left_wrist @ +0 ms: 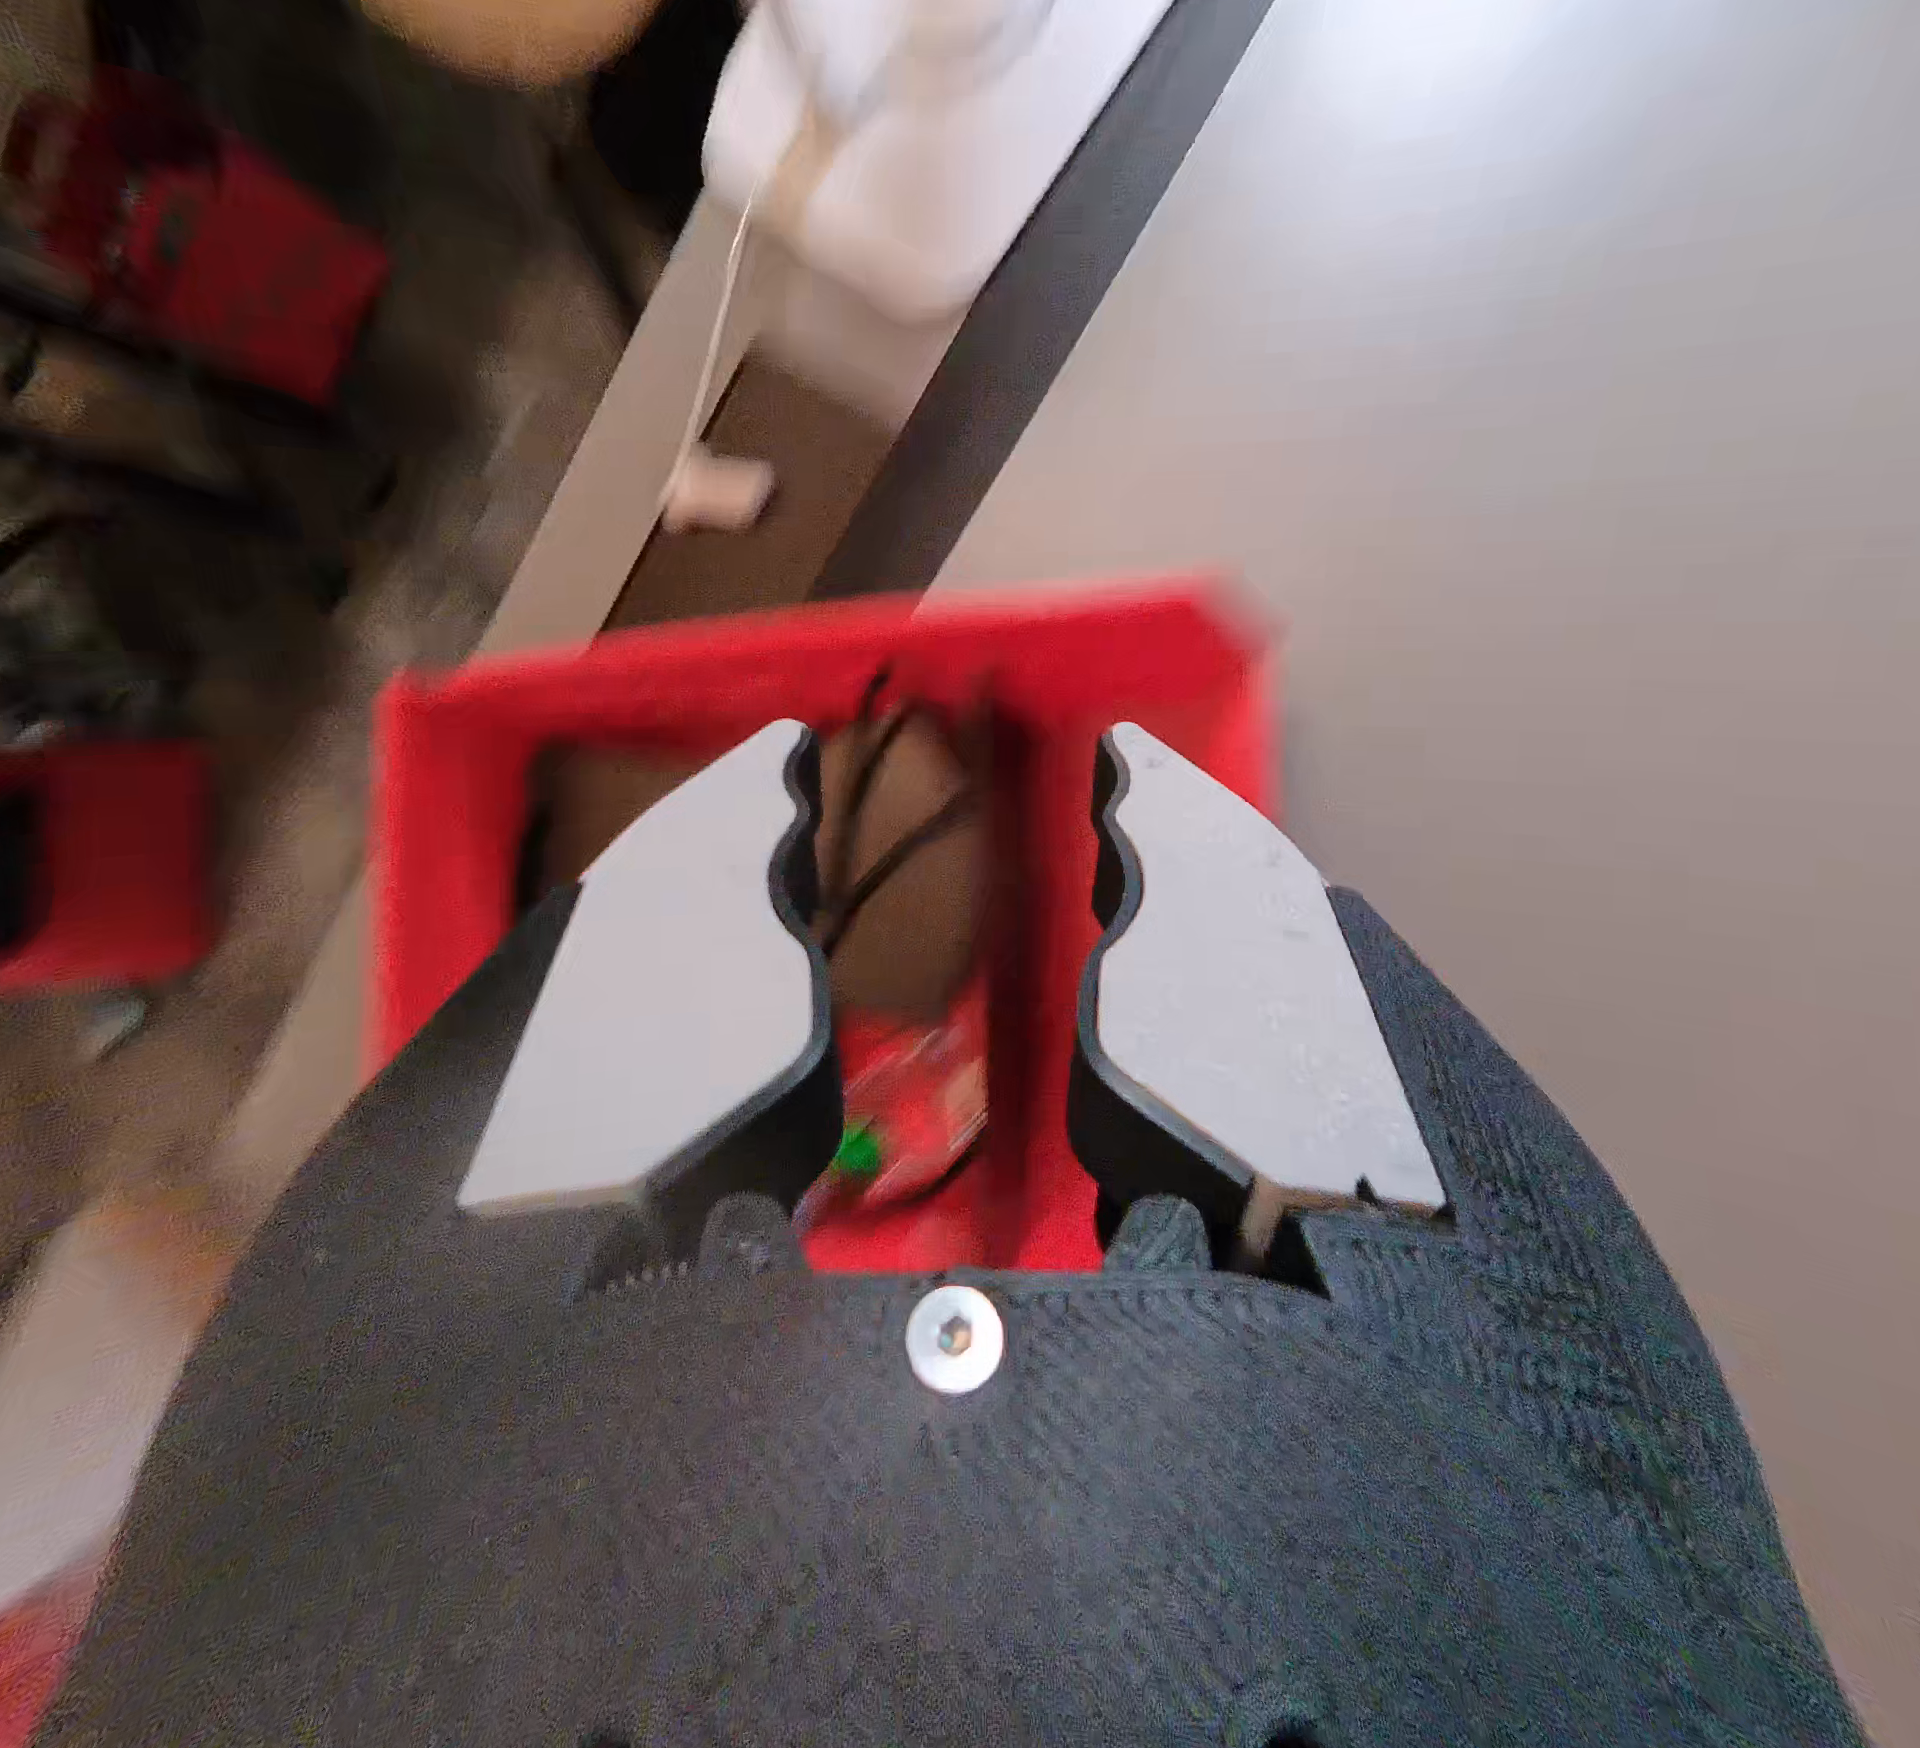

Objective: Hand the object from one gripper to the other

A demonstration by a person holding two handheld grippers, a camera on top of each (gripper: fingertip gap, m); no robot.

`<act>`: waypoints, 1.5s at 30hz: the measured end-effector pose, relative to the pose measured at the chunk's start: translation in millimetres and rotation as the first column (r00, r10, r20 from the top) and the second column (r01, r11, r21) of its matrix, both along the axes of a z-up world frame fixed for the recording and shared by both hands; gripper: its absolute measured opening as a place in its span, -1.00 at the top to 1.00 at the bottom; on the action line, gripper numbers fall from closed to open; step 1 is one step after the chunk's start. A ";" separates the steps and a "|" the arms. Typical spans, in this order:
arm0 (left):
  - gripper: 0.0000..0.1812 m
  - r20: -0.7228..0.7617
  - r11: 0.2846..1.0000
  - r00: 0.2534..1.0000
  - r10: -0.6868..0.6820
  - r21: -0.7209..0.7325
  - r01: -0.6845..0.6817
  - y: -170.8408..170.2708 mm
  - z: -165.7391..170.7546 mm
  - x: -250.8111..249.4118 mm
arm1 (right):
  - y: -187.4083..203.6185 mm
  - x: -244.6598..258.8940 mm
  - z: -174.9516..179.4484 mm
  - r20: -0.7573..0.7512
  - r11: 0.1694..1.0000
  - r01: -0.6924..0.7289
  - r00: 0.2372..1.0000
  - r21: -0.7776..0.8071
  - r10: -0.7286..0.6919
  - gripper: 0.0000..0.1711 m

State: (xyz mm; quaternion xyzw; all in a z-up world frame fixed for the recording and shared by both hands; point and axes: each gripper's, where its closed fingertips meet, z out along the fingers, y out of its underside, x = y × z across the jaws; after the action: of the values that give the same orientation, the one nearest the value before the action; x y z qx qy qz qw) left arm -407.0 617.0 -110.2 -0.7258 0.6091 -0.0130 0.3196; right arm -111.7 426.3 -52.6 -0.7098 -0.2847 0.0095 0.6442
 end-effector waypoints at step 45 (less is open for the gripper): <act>0.58 0.768 0.783 0.502 -0.397 -0.003 0.623 -242.4 35.5 173.1 | -49.4 -91.9 -48.2 -0.037 0.842 -0.471 0.877 -0.261 0.479 0.69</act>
State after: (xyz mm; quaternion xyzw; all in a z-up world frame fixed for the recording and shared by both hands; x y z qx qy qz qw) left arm -233.9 374.6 -74.7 -0.4789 0.6074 -0.4827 0.4108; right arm -203.5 376.9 -100.8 -0.6961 -0.4573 0.1955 0.5177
